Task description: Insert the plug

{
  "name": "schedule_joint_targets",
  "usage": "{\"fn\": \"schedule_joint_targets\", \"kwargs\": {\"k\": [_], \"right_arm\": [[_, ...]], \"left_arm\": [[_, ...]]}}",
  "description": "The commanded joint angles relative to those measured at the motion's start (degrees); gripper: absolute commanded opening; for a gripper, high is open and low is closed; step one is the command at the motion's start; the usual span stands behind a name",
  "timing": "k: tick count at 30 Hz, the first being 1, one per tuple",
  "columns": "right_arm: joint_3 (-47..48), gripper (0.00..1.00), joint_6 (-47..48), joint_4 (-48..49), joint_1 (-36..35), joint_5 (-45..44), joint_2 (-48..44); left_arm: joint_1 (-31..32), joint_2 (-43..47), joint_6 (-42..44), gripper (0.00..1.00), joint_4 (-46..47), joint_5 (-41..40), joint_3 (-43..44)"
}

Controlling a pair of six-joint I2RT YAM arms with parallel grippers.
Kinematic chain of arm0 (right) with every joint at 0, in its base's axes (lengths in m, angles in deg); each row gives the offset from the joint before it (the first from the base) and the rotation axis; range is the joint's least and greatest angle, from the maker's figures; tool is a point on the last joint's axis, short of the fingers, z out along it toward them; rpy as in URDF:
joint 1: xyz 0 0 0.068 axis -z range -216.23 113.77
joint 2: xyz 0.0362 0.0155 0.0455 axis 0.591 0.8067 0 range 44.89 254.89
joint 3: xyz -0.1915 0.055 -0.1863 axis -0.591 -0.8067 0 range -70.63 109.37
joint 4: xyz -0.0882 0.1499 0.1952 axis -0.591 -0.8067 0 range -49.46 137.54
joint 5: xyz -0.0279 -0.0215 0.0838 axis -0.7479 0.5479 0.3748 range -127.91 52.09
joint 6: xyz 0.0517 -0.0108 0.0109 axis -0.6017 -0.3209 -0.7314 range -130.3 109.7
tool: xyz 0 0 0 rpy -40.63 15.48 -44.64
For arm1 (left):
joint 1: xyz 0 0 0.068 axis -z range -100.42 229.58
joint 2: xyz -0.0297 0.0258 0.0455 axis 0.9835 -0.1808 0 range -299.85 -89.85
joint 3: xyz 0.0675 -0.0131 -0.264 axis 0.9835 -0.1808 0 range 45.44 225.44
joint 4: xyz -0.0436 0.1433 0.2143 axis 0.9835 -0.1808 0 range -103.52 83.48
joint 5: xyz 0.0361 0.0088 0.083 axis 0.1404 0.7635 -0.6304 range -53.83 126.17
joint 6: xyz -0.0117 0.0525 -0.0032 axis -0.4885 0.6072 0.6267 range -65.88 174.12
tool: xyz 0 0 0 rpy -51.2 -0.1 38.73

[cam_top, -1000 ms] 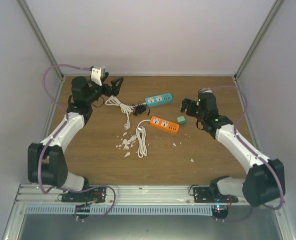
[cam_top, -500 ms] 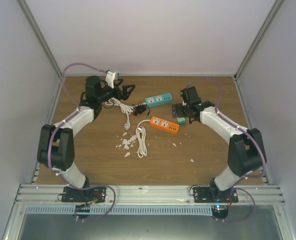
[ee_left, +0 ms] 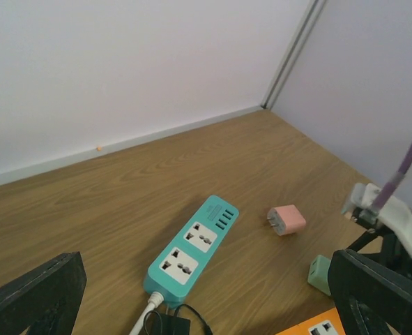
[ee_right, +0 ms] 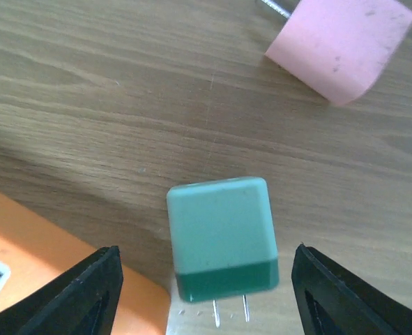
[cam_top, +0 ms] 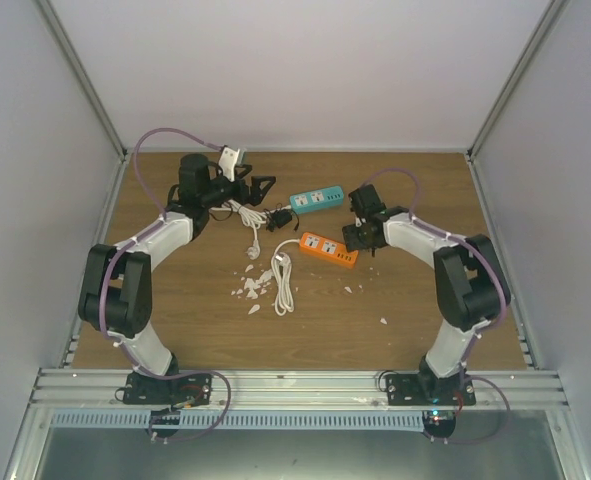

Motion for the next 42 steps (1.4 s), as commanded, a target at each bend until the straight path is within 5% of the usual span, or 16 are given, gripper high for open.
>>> {"fn": "schedule_joint_targets", "kwargs": {"k": [1,14,18,21,36,42], "right_arm": [[1.66,0.67,1.45,2.11,1.14,-1.05,4.34],[2.29,0.49,1.70,5.13,4.19,2.23,8.98],[1.56,0.26,1.30,5.93,4.28,2.66,9.03],[0.34,0.23,0.60,6.92,4.32,3.58,7.99],[-17.59,0.13,-4.77,20.37,1.67,3.79,-23.32],[-22.53,0.13,-4.61,22.25,-0.58,9.06,-27.67]], "left_arm": [[0.07,0.40,1.11,0.99,2.53,-0.17,-0.29],[4.77,-1.26,6.50,0.95,-0.16,0.97,0.40],[6.51,-4.10,5.49,0.94,-0.93,0.81,1.06],[6.92,-6.23,3.66,0.94,-0.22,3.05,0.31],[10.57,-14.65,-8.41,0.90,7.58,12.60,-2.82],[13.75,-17.70,-9.62,0.90,3.95,10.51,-0.40]]}}
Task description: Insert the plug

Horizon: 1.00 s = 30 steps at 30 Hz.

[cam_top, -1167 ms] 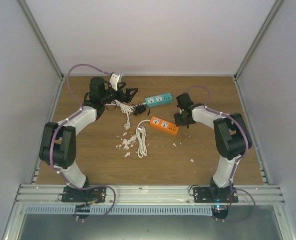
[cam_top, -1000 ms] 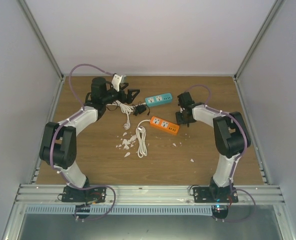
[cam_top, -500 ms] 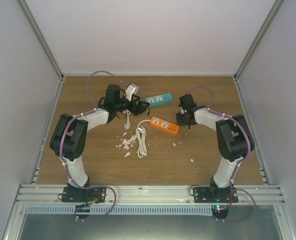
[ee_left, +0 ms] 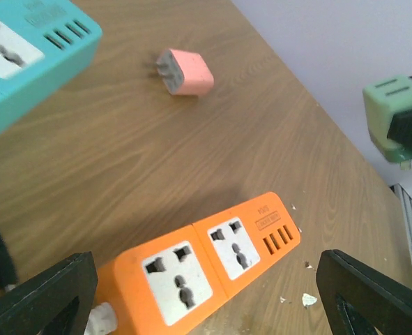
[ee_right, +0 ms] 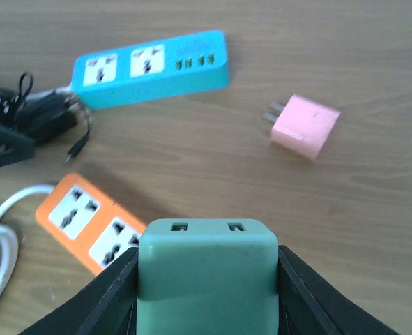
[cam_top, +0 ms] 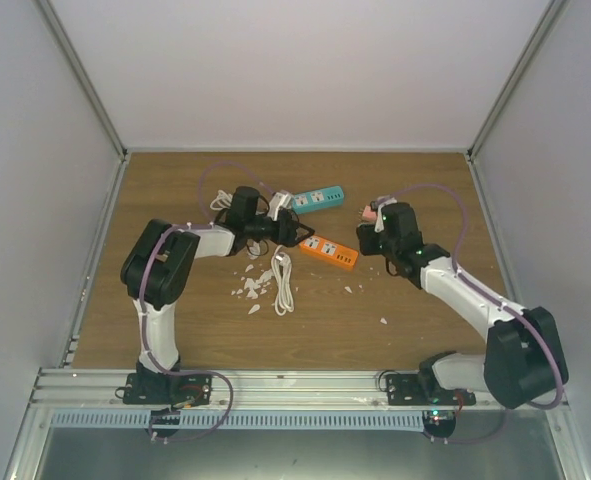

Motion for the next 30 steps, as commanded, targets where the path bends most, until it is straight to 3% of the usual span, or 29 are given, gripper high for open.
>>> {"fn": "schedule_joint_targets", "kwargs": {"k": [1,4,11,19,28,30], "right_arm": [[-3.48,0.13,-0.71,3.29,-2.55,4.61,-1.60],[-4.73,0.14,-0.86,3.68,-6.25,5.10,-2.11],[-5.06,0.14,0.67,2.85,-13.65,3.31,0.76],[-8.52,0.15,-0.11,3.57,-17.54,3.28,3.30],[-8.20,0.25,-2.35,3.64,-23.62,-1.81,10.45],[-8.07,0.31,-2.23,3.67,-23.64,-2.17,11.57]], "left_arm": [[3.03,-2.01,-2.04,0.90,0.02,-0.67,2.25],[4.68,-2.79,-2.27,0.90,-2.09,-4.11,2.60],[5.52,-2.96,-9.02,0.90,1.10,-3.86,-1.67],[5.64,-1.57,-16.93,0.90,10.90,-1.86,-7.63],[5.52,13.69,-7.84,0.98,-2.13,-18.52,-7.92],[5.47,15.61,-6.90,0.99,-4.56,-20.16,-8.29]]}}
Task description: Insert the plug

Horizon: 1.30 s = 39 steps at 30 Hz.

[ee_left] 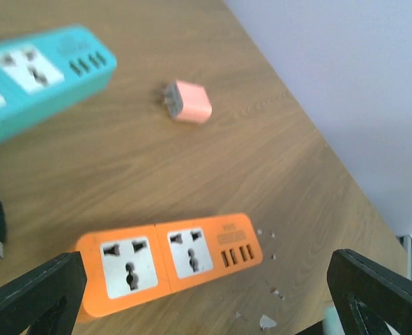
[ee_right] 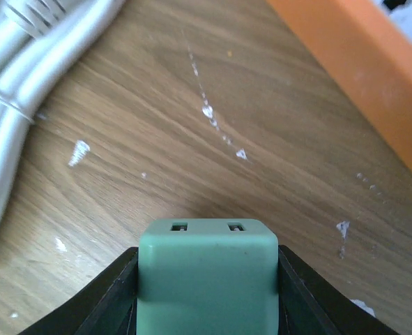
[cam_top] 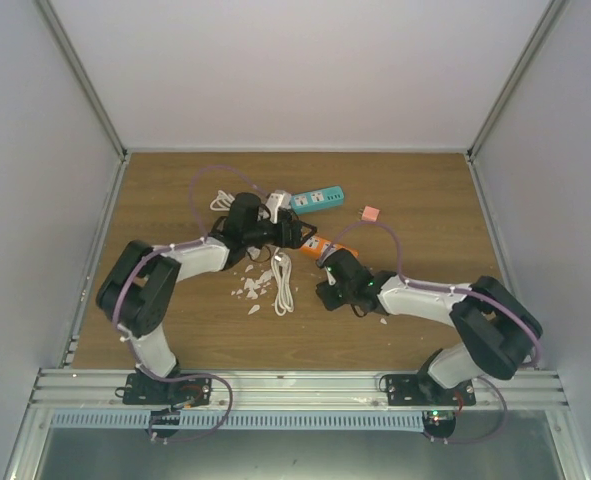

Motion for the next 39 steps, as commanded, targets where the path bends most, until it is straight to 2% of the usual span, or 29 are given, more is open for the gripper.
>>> {"fn": "schedule_joint_targets", "kwargs": {"k": [1,7,9,10,14,16,17,21,25,29,34,37,39], "right_arm": [[0.27,0.35,-0.81,1.91,-0.74,-2.93,2.37],[-0.34,0.52,1.28,3.19,-0.78,-2.34,3.01],[-0.73,0.61,2.10,3.73,-0.82,-2.71,2.12],[-1.16,0.70,2.01,4.45,-0.75,-2.76,1.04],[-6.14,0.82,1.45,8.42,-0.73,-2.94,-7.09],[-8.79,0.92,0.28,9.99,-0.61,-5.02,-12.71],[-9.84,0.92,-0.17,10.24,-0.37,-5.81,-15.18],[-11.05,0.87,0.14,10.35,0.17,-3.88,-18.78],[-8.31,0.75,1.21,9.02,0.08,-2.35,-10.16],[-5.21,0.70,2.31,7.81,-0.75,-0.75,-3.66],[-3.70,0.64,2.78,7.15,-0.91,-0.63,-0.50],[-2.85,0.51,2.92,6.70,-0.99,-0.39,1.30],[-2.57,0.38,2.94,6.15,-1.06,-0.42,2.08]], "left_arm": [[-0.03,5.92,4.16,0.99,-5.66,-7.89,-0.79],[-0.05,7.56,3.64,0.99,-7.71,-10.29,-4.27],[-0.01,8.07,3.17,0.99,-8.77,-11.10,-5.33],[-0.03,8.64,2.90,0.99,-9.03,-11.37,-5.92],[-0.02,10.72,3.24,0.99,-12.08,-11.86,-7.17],[0.04,12.10,3.55,0.99,-14.27,-11.72,-7.53],[0.05,12.88,3.67,0.99,-15.23,-11.21,-7.72],[0.06,16.02,3.80,0.99,-18.39,-8.71,-7.97],[0.06,18.67,4.37,0.99,-22.00,-10.30,-7.37],[-0.25,19.53,4.49,0.99,-21.70,-10.42,-7.69],[-0.90,18.60,4.49,0.99,-20.93,-8.43,-8.15],[-1.38,18.17,4.49,0.99,-19.09,-7.27,-8.25],[-1.82,17.81,4.42,0.99,-18.58,-5.94,-8.46]]}}
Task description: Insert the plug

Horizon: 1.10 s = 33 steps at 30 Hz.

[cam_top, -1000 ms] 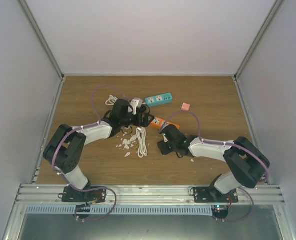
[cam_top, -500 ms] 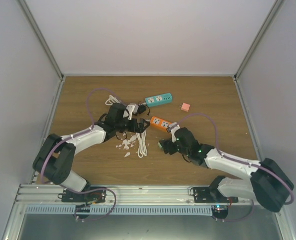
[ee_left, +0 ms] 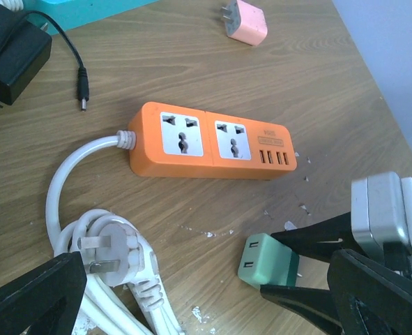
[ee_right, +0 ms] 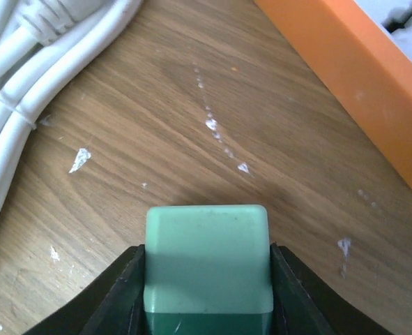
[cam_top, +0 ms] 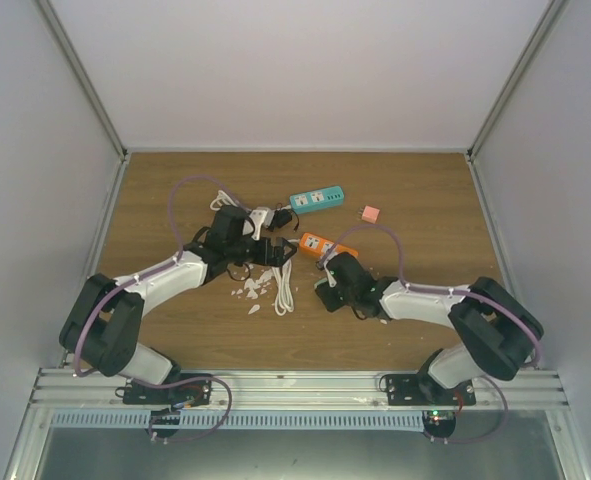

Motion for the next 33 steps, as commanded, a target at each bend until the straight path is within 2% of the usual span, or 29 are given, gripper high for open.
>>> {"fn": "schedule_joint_targets", "kwargs": {"k": [1,2,4,8,11,14,16,23,29,33], "right_arm": [[1.62,0.30,0.32,-1.05,-0.60,0.17,1.79],[1.64,0.21,0.24,-1.14,-0.67,-0.07,1.57],[0.77,0.13,0.14,-0.14,-0.67,-0.23,-1.06],[-4.56,0.11,2.60,7.10,-0.64,6.69,-16.00],[-7.94,0.11,4.33,10.81,-0.56,12.18,-28.14],[-9.51,0.12,5.24,11.87,-0.51,15.56,-33.57],[-10.23,0.12,5.60,12.55,-0.52,17.29,-34.31],[-11.69,0.12,5.83,14.52,-0.53,20.91,-32.71],[-11.25,0.12,5.93,14.33,-0.60,19.44,-29.54],[-11.01,0.12,6.27,14.33,-0.67,19.19,-28.51]], "left_arm": [[-1.34,-1.01,0.60,0.99,3.56,3.91,-0.96],[-1.55,-1.52,0.51,0.99,4.00,5.32,-1.08],[-1.78,-2.54,0.52,0.99,4.80,9.06,-0.73],[-1.72,-4.34,-0.67,0.97,9.11,23.03,-0.56],[-1.70,-4.56,-2.41,0.93,10.77,27.70,-0.77],[-1.49,-4.26,-4.11,0.89,9.61,31.36,-0.86],[-1.21,-3.66,-5.30,0.89,9.75,34.59,-1.41],[-1.89,1.19,-3.45,0.90,3.52,36.83,0.44],[-1.69,3.18,-2.51,0.87,1.90,35.32,0.79],[0.25,1.52,-1.02,0.86,-2.27,30.32,1.70]]}}
